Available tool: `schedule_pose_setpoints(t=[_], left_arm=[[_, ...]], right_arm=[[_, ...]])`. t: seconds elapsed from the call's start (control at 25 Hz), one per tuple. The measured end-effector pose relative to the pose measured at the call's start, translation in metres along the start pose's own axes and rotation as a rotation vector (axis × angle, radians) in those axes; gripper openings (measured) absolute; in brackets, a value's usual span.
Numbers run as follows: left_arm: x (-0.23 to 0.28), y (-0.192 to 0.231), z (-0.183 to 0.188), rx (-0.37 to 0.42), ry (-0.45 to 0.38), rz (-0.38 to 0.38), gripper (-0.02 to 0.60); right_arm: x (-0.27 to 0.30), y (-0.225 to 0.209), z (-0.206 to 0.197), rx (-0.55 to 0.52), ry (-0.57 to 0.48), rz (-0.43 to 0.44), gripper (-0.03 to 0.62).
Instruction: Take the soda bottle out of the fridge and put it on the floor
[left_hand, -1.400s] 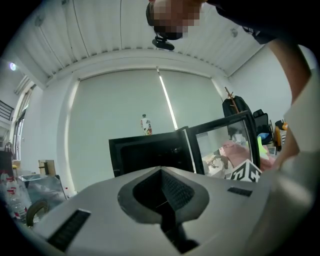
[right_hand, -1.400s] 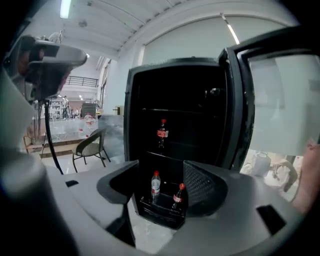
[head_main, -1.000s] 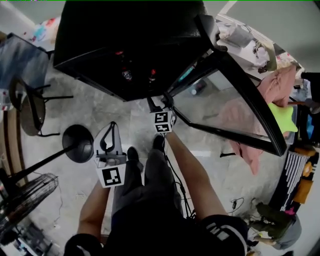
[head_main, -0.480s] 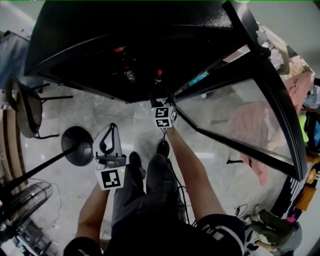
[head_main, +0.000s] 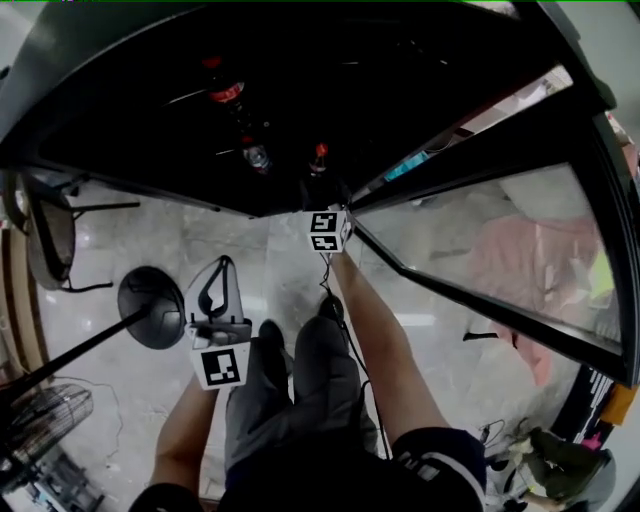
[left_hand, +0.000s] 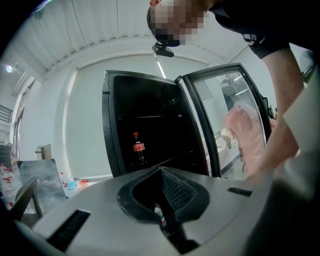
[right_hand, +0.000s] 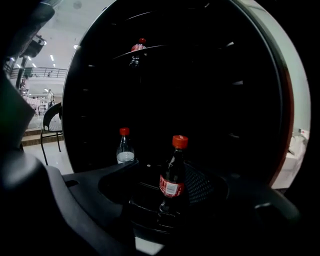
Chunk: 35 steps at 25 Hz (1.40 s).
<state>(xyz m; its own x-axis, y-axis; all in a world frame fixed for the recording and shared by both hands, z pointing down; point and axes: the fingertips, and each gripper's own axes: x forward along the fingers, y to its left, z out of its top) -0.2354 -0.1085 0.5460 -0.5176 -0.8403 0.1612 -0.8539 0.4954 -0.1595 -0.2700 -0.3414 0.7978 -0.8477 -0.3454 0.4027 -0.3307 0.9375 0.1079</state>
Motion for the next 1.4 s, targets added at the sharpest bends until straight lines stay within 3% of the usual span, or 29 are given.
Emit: schedule_pose_setpoints(t=[0.44, 0.84, 1.12, 1.4], left_arm=[[-0.011, -0.006, -0.042, 0.027, 0.012, -0.018, 0.023], [-0.019, -0.003, -0.066, 0.055, 0.023, -0.007, 0.023], [-0.021, 0.001, -0.079, 0.062, 0.034, 0.003, 0.023], [-0.02, 0.002, -0.085, 0.068, 0.029, 0.005, 0.023]], right_arm=[[0.05, -0.024, -0.037, 0.054, 0.025, -0.114, 0.342], [0.088, -0.027, -0.05, 0.063, 0.049, -0.068, 0.365], [0.095, -0.032, -0.052, 0.023, 0.072, -0.155, 0.337], [0.089, -0.033, -0.052, 0.064, 0.088, -0.106, 0.324]])
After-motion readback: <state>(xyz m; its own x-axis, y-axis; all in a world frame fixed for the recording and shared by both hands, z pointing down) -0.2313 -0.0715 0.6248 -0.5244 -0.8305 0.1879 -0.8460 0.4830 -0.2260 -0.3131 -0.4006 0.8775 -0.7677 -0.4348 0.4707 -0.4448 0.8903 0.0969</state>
